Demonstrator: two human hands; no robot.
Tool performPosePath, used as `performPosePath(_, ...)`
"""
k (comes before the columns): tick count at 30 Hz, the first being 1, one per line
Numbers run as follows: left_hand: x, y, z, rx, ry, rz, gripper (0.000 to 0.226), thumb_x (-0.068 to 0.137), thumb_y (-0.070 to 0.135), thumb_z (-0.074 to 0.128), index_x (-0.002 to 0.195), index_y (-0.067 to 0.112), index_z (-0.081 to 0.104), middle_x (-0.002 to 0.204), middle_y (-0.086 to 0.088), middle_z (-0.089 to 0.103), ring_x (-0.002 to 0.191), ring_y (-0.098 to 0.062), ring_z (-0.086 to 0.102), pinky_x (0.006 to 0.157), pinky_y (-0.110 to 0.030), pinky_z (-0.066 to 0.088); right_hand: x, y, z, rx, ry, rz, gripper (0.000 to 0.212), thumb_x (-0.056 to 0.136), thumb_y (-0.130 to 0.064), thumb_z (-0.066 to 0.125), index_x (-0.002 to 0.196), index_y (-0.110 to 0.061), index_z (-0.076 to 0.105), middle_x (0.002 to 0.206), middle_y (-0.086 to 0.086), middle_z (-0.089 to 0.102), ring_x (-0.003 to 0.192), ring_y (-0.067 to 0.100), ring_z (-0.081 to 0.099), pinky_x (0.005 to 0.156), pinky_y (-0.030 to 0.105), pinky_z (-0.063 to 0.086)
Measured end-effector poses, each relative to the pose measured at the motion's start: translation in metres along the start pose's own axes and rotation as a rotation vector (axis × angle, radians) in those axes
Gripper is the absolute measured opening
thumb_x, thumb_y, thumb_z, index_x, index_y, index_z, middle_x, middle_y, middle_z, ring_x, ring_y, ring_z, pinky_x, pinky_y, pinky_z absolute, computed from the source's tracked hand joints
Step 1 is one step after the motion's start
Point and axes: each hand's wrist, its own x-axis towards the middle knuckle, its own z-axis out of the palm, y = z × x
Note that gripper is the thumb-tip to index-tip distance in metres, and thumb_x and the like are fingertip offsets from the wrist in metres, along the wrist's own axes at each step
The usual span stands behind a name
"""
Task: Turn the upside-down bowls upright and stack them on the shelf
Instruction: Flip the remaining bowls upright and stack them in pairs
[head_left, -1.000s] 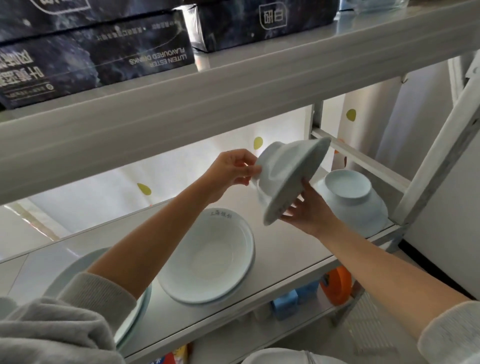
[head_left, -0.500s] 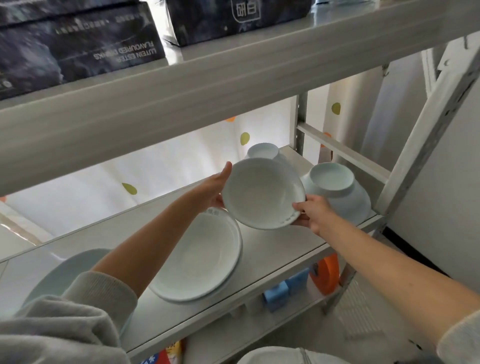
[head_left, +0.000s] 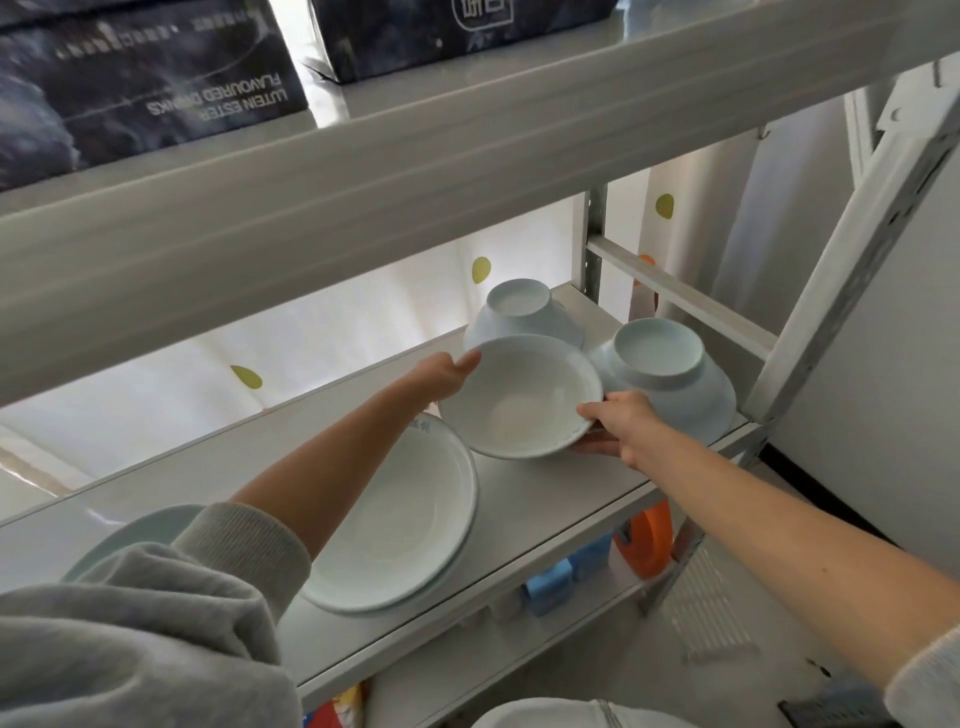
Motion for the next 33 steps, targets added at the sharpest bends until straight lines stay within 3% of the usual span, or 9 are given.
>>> performPosePath(2,-0.001,0.012,0.003,0.188,0.161,0.108,0.071,0.095,0.059,0.030,0.134,0.002,0.044,0.133,-0.021,0.050,0.122,-0.038,0.049,0.097,-0.043,0.042,0.000,0.002,-0.007,0.044,-0.049,0.019,0.020,0.093,-0.010,0.055,0.111,-0.003,0.055,0.082,0.013,0.061,0.069,0.027,0.062,0.060,0.042,0.059)
performPosePath(4,-0.005,0.035,0.011,0.167,0.247,0.272,0.072,0.093,0.058,0.039,0.145,0.009,0.031,0.142,-0.021,0.040,0.131,-0.039,0.040,0.103,-0.048,0.038,0.001,0.008,-0.016,0.100,-0.118,0.039,0.020,0.093,-0.019,0.056,0.110,-0.007,0.055,0.087,0.012,0.064,0.076,0.027,0.064,0.060,0.040,0.058)
performPosePath(7,-0.014,0.082,0.029,0.119,0.166,0.511,0.087,0.086,0.058,0.054,0.153,0.017,0.015,0.157,-0.019,0.018,0.144,-0.038,0.019,0.115,-0.053,0.026,0.004,0.024,-0.027,0.166,-0.208,0.075,0.031,0.091,-0.028,0.059,0.115,-0.009,0.058,0.098,0.011,0.066,0.089,0.026,0.065,0.064,0.040,0.060)
performPosePath(10,-0.022,0.125,0.053,0.125,0.031,0.605,0.101,0.079,0.059,0.063,0.154,0.023,0.005,0.161,-0.016,0.002,0.148,-0.038,0.004,0.116,-0.056,0.017,0.005,0.039,-0.042,0.245,-0.245,0.144,0.033,0.088,-0.033,0.061,0.110,-0.008,0.060,0.102,0.013,0.066,0.095,0.029,0.065,0.069,0.043,0.060)
performPosePath(14,-0.015,0.158,0.079,0.186,-0.073,0.600,0.114,0.073,0.060,0.070,0.154,0.024,-0.002,0.161,-0.016,0.000,0.148,-0.039,0.001,0.116,-0.058,0.018,0.005,0.049,-0.072,0.314,-0.177,0.218,0.035,0.092,-0.027,0.056,0.117,-0.003,0.058,0.110,0.020,0.066,0.100,0.034,0.065,0.078,0.045,0.057)
performPosePath(19,-0.005,0.175,0.096,0.270,-0.083,0.575,0.118,0.070,0.055,0.075,0.153,0.022,-0.002,0.157,-0.015,0.012,0.143,-0.038,0.010,0.114,-0.055,0.024,0.004,0.046,-0.106,0.427,-0.091,0.227,0.033,0.095,-0.017,0.048,0.121,0.003,0.056,0.108,0.024,0.065,0.097,0.036,0.064,0.065,0.041,0.060)
performPosePath(23,-0.001,0.176,0.102,0.249,-0.080,0.522,0.119,0.069,0.050,0.078,0.153,0.024,-0.002,0.160,-0.016,0.001,0.146,-0.040,0.003,0.115,-0.057,0.021,0.004,0.043,-0.117,0.447,-0.067,0.228,0.031,0.095,-0.016,0.049,0.118,0.003,0.056,0.110,0.024,0.064,0.098,0.037,0.064,0.072,0.042,0.058)
performPosePath(28,0.008,0.179,0.096,0.144,-0.050,0.526,0.116,0.059,0.044,0.086,0.150,0.031,0.015,0.146,-0.015,0.029,0.135,-0.038,0.028,0.109,-0.053,0.034,0.003,0.044,-0.120,0.450,-0.060,0.236,0.028,0.094,-0.014,0.052,0.116,0.002,0.057,0.111,0.025,0.065,0.099,0.037,0.065,0.076,0.043,0.056)
performPosePath(33,0.016,0.173,0.083,-0.007,-0.055,0.493,0.113,0.058,0.035,0.089,0.150,0.033,0.023,0.143,-0.013,0.033,0.134,-0.036,0.028,0.113,-0.051,0.030,0.003,0.039,-0.123,0.443,-0.050,0.237,0.021,0.093,-0.010,0.053,0.109,0.002,0.059,0.101,0.023,0.066,0.092,0.036,0.066,0.065,0.040,0.060)
